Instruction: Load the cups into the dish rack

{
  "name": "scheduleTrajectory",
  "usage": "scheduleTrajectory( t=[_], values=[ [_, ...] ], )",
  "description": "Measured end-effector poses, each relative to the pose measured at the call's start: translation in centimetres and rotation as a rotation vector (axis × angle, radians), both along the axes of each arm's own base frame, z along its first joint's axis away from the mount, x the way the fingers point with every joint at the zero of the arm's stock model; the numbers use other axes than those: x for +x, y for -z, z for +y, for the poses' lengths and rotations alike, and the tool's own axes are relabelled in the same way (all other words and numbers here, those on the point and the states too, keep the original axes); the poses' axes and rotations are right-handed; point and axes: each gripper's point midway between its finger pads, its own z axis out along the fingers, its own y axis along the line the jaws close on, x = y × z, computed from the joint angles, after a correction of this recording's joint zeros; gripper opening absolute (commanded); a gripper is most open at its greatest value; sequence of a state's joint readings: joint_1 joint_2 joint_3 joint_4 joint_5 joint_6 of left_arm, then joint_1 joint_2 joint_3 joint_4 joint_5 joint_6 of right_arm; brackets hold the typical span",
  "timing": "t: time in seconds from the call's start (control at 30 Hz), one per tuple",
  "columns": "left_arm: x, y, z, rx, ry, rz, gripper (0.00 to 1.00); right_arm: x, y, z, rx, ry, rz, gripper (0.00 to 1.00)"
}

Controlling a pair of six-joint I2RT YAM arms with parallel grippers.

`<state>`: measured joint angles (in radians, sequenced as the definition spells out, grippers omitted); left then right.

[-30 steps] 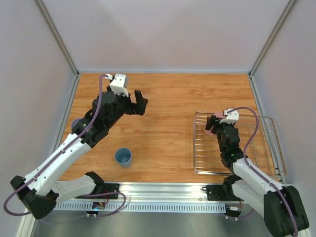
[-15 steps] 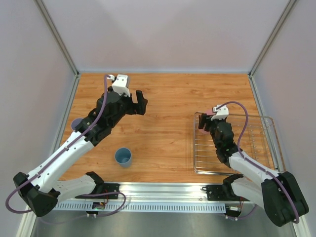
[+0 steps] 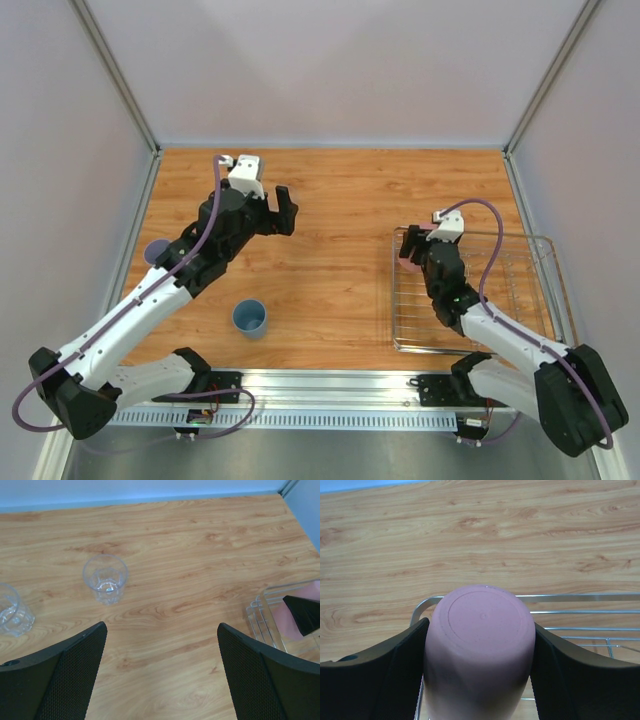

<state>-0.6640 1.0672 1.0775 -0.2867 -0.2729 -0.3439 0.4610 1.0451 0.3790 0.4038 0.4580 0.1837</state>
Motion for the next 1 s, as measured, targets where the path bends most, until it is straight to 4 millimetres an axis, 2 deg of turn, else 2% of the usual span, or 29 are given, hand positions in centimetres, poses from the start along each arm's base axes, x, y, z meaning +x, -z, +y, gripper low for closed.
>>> scheduleTrajectory(
  t=[0.33,0.57,0.6,0.63,0.8,0.83,0.87,1.0],
  values=[
    [-0.1,0.5,0.2,0.007,-0.002,0.007,1.0,-0.4,4.6,0.2,-0.085,0.076,0.113,0.04],
    [-0.3,0.3,0.5,0.006,-0.005,-0.004,1.0,0.1,4.7,-0.3,-0.098,0.139,0.086,0.13],
    [-0.3,0.2,0.6,0.007,-0.005,-0.006,1.0,0.2,4.6,-0.4,-0.098,0.145,0.084,0.17],
    [-0.4,0.2,0.6,0.007,-0.005,-0.007,1.0,0.2,4.5,-0.5,-0.097,0.152,0.079,0.28],
    [-0.3,0.2,0.6,0.01,-0.005,-0.008,1.0,0.2,4.4,-0.8,-0.099,0.169,0.074,0.42],
    [-0.3,0.2,0.6,0.01,-0.004,-0.009,1.0,0.2,4.5,-0.8,-0.101,0.169,0.078,0.82],
    [-0.3,0.2,0.6,0.011,-0.004,-0.009,1.0,0.1,4.6,-0.8,-0.101,0.17,0.081,1.0],
    [-0.3,0.1,0.7,0.015,-0.003,-0.013,1.0,-0.2,4.4,-1.1,-0.1,0.18,0.092,1.0]
  ],
)
